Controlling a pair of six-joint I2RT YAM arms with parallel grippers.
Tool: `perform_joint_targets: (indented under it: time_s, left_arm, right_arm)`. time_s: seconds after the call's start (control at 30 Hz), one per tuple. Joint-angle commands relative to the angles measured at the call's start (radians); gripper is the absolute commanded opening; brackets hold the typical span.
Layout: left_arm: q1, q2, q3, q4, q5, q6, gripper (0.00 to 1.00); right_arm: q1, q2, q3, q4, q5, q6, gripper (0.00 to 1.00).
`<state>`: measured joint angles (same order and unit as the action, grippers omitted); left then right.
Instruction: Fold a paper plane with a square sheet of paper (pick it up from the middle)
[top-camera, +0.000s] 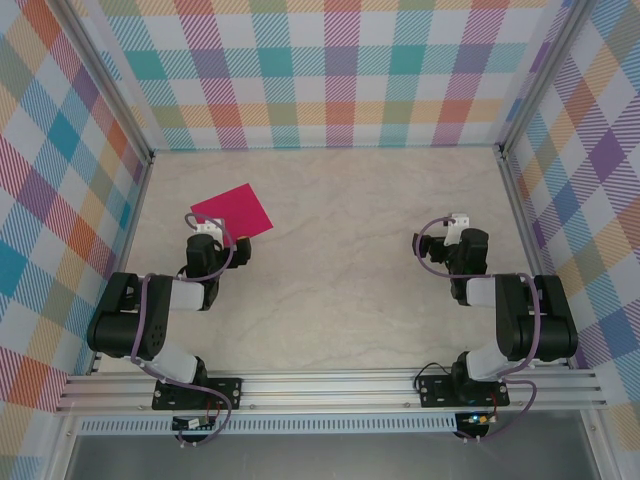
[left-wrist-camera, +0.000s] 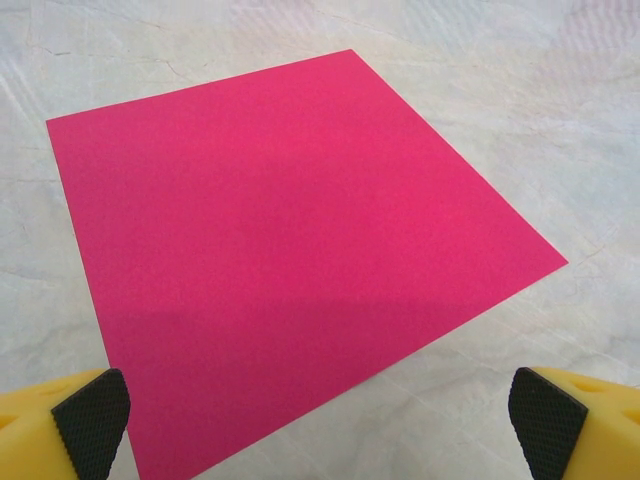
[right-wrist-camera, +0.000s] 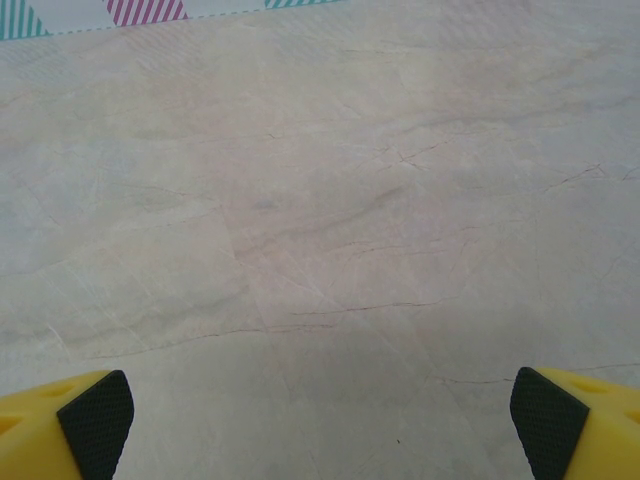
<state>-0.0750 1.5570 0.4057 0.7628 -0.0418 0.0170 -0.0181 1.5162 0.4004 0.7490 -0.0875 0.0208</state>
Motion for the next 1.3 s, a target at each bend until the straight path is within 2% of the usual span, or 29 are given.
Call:
perform_joint_targets:
  time_s: [0.0,0.93,1.03,1.1,1.13,1.2,1.27]
  left_arm:
    - [0.023,0.009,0.021,0.038,0.012,0.017,1.0]
    - [0.023,0.001,0.021,0.024,0.009,0.014,1.0]
    - [0.024,-0.126,0.017,-0.055,0.011,0.013,1.0]
    - [0.021,-0.216,0.042,-0.173,-0.005,0.002,1.0]
    - [0.023,-0.237,0.06,-0.215,-0.008,-0.01,1.0]
    - [0.023,-0.264,0.075,-0.241,-0.015,-0.004,1.0]
    - [0.024,-0.291,0.065,-0.227,-0.028,-0.035,1.0]
  right_arm:
    - [-0.002,0.009,0.02,0.046,-0.023,-0.018,1.0]
    - [-0.001,0.002,0.037,0.009,-0.007,-0.009,1.0]
    - [-0.001,-0.011,0.044,-0.009,-0.022,-0.017,1.0]
    - [-0.001,-0.029,0.092,-0.098,-0.03,-0.019,1.0]
    - [-0.001,-0.045,0.132,-0.203,-0.03,-0.017,1.0]
    - [-0.001,-0.061,0.176,-0.294,-0.033,-0.02,1.0]
    - [-0.001,-0.083,0.178,-0.309,-0.036,-0.021,1.0]
